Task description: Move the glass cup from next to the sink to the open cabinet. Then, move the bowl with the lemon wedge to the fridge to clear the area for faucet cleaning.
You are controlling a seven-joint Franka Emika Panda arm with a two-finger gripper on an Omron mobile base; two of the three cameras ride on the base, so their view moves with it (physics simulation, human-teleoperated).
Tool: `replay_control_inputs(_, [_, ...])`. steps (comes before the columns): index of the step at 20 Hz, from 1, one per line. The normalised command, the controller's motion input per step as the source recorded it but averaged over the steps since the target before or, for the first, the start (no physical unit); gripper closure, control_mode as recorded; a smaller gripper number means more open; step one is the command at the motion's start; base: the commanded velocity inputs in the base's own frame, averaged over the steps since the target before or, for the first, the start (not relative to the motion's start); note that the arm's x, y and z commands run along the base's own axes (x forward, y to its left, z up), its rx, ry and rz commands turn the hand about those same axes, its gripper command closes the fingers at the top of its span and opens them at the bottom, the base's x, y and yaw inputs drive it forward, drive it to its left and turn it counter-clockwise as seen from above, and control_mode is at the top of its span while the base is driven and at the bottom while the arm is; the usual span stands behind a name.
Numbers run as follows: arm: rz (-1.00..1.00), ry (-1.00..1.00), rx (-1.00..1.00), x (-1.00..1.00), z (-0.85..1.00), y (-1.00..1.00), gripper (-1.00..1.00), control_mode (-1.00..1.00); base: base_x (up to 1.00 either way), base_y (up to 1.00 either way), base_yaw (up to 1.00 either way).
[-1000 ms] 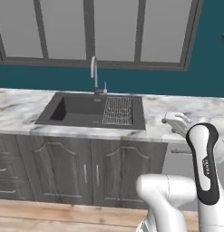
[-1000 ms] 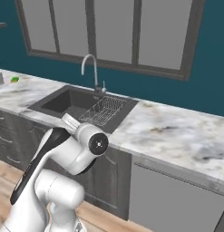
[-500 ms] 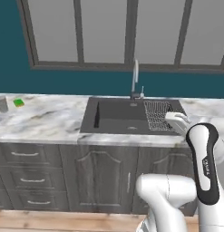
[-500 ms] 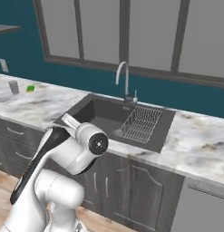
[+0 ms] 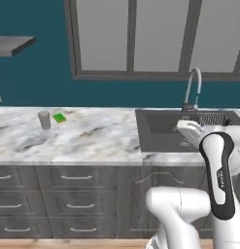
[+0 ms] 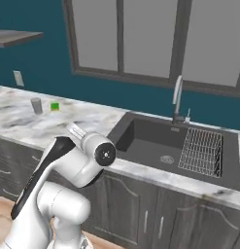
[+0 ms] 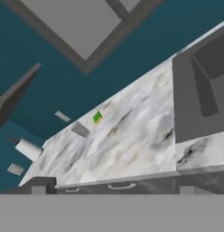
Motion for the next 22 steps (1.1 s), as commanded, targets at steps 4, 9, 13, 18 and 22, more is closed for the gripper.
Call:
replay_control_inputs(4, [0.0,0.0,0.0,0.0,0.0,0.0,-1.0,1.0,0.57,1.0,-0.14])
replay_control_inputs(9, [0.0,0.0,0.0,0.0,0.0,0.0,-1.0,1.0,0.76,1.0,-0.28])
replay_control_inputs(13, [0.0,0.0,0.0,0.0,0.0,0.0,-1.0,1.0,0.9,1.0,-0.31])
replay_control_inputs(18, [0.0,0.0,0.0,0.0,0.0,0.0,-1.0,1.0,0.58,1.0,-0.19])
replay_control_inputs(22, [0.0,0.0,0.0,0.0,0.0,0.0,-1.0,1.0,0.3,0.74,0.0])
